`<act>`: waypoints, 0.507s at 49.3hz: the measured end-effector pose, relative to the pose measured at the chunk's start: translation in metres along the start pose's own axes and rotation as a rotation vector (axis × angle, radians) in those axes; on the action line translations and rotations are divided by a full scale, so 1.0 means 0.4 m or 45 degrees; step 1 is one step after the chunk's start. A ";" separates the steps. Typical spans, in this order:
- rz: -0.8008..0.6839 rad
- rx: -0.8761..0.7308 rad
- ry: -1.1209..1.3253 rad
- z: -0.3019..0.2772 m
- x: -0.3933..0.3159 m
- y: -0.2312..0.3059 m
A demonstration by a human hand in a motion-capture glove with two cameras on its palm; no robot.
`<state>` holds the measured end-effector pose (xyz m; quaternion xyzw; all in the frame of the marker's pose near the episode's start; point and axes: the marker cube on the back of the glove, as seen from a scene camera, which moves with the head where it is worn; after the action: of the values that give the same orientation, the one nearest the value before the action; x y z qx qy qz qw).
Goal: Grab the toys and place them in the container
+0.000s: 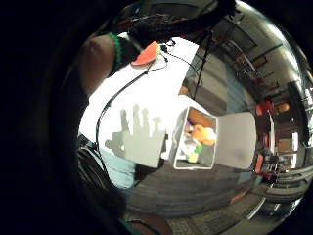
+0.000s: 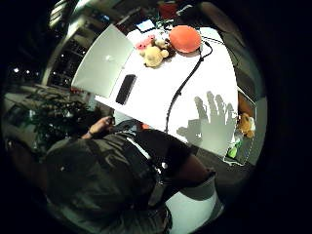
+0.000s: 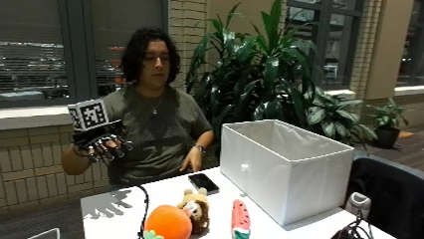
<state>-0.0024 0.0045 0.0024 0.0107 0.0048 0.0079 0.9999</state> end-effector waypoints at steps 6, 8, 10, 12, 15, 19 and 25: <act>-0.015 -0.009 0.011 -0.003 0.006 -0.022; -0.013 -0.008 0.016 -0.005 0.007 -0.033; 0.000 -0.013 0.025 -0.006 0.006 -0.039; 0.018 -0.020 0.032 -0.007 0.002 -0.043; 0.029 -0.024 0.038 -0.007 -0.002 -0.051; 0.016 -0.045 0.019 -0.007 0.001 -0.072; 0.022 0.037 -0.070 0.007 0.000 -0.138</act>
<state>-0.0017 -0.0507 0.0039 0.0255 -0.0225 0.0161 0.9993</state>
